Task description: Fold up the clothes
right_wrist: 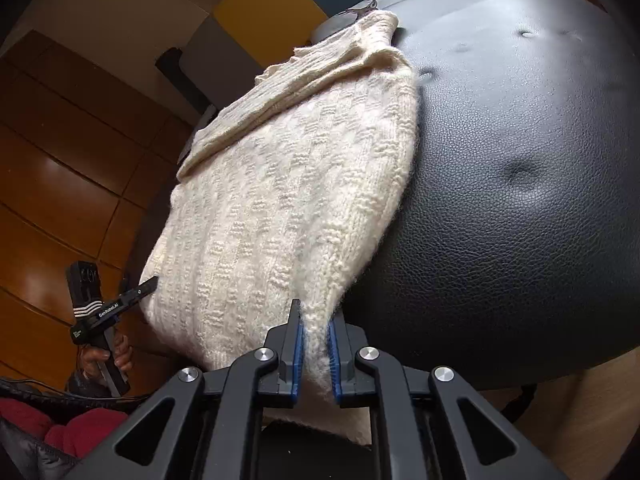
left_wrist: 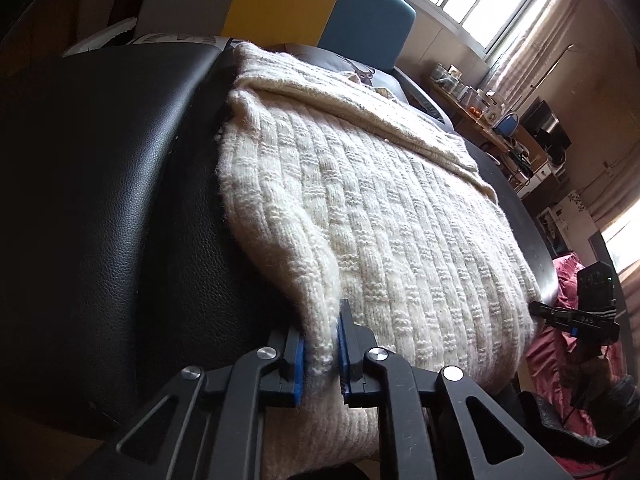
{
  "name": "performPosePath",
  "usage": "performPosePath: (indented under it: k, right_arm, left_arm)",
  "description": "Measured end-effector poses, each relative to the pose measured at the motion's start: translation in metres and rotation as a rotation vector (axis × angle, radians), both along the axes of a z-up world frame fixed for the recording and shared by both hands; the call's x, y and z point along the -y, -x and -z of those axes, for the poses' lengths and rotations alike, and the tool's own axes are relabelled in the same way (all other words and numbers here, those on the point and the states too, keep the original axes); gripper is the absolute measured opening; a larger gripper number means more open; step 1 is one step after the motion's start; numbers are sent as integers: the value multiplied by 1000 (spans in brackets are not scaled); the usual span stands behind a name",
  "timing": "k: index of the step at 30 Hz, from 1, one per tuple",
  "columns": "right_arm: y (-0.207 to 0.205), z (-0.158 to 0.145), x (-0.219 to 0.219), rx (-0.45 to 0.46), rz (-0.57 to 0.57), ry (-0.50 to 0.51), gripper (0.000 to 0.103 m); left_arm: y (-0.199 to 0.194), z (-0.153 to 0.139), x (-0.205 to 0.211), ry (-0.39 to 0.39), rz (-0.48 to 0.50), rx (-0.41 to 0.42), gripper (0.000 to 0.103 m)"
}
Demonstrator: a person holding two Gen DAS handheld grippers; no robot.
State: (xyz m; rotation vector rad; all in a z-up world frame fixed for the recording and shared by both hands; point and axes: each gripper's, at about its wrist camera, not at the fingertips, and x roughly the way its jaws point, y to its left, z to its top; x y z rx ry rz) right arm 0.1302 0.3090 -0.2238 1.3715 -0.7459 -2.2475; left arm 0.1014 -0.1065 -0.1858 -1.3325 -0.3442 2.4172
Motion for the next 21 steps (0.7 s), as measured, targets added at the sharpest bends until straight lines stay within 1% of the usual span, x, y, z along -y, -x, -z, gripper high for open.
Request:
performPosePath:
  k: [2, 5, 6, 10, 13, 16, 18, 20, 21]
  right_arm:
    - [-1, 2, 0, 9, -11, 31, 10]
    - [-5, 4, 3, 16, -41, 56, 10]
    - [-7, 3, 1, 11, -43, 80, 10]
    - [-17, -4, -4, -17, -62, 173, 10]
    - [-20, -8, -6, -16, -71, 223, 10]
    - [-13, -12, -10, -32, -58, 288, 10]
    - [-4, -15, -12, -53, -45, 335, 10]
    - [13, -23, -11, -72, -36, 347, 10]
    - [22, -27, -11, -81, -32, 353, 10]
  left_arm:
    - [-2, 0, -2, 7, 15, -5, 11]
    - [-8, 0, 0, -27, 63, 9, 11]
    - [-10, 1, 2, -38, 79, 15, 11]
    - [-20, 2, 21, -162, 105, 55, 11]
    - [-27, -7, 35, -261, 128, 53, 11]
    - [-33, -18, 48, -355, 152, 45, 11]
    - [-28, -23, 53, -418, 145, 45, 11]
    - [-21, -28, 58, -483, 136, 43, 11]
    - [-17, -31, 59, -502, 133, 38, 11]
